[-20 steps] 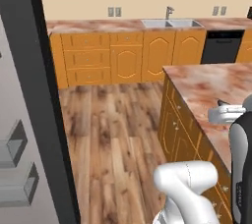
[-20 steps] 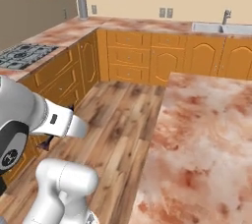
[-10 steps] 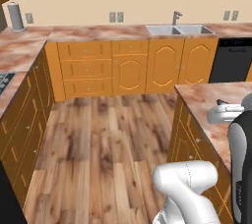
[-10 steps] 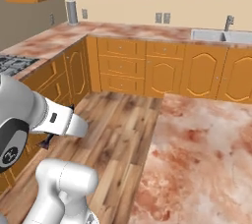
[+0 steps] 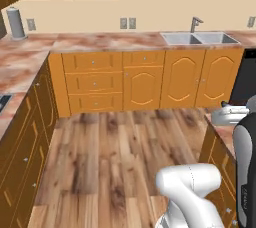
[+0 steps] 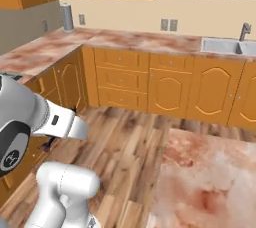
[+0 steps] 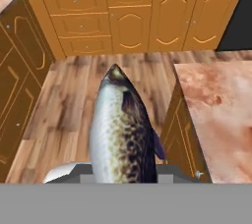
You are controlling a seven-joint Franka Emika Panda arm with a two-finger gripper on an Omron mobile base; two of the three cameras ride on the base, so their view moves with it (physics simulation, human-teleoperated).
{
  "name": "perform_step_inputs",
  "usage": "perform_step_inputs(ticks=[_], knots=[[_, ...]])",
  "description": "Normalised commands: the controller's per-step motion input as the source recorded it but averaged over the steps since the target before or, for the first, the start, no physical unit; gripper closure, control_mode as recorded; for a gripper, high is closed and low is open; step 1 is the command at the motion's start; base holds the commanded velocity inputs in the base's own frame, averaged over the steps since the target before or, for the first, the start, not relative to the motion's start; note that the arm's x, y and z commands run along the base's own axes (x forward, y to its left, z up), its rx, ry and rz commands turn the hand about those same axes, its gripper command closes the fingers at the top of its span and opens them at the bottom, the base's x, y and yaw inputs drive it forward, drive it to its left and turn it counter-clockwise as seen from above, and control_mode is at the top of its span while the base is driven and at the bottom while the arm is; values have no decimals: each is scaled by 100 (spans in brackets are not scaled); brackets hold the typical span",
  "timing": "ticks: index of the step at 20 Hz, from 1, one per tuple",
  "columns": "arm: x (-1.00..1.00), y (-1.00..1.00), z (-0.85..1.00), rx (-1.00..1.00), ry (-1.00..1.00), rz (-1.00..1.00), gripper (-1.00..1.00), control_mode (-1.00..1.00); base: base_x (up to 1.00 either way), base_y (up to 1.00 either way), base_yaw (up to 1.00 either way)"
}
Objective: Take the fish from the fridge and place it on the digital scale on the counter by the fridge. Wait a few seconds for a reading, then move it to the plate on the dining counter.
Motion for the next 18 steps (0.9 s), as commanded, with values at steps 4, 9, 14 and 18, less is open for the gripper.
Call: perform_step_inputs(ticks=[4,9,14,18], knots=[[0,0,0,0,0,0,100,100,100,51,46],[0,0,0,0,0,0,100,100,100,54,55],[0,0,0,0,0,0,100,100,49,64,65],[0,0,0,0,0,0,100,100,0,69,76]])
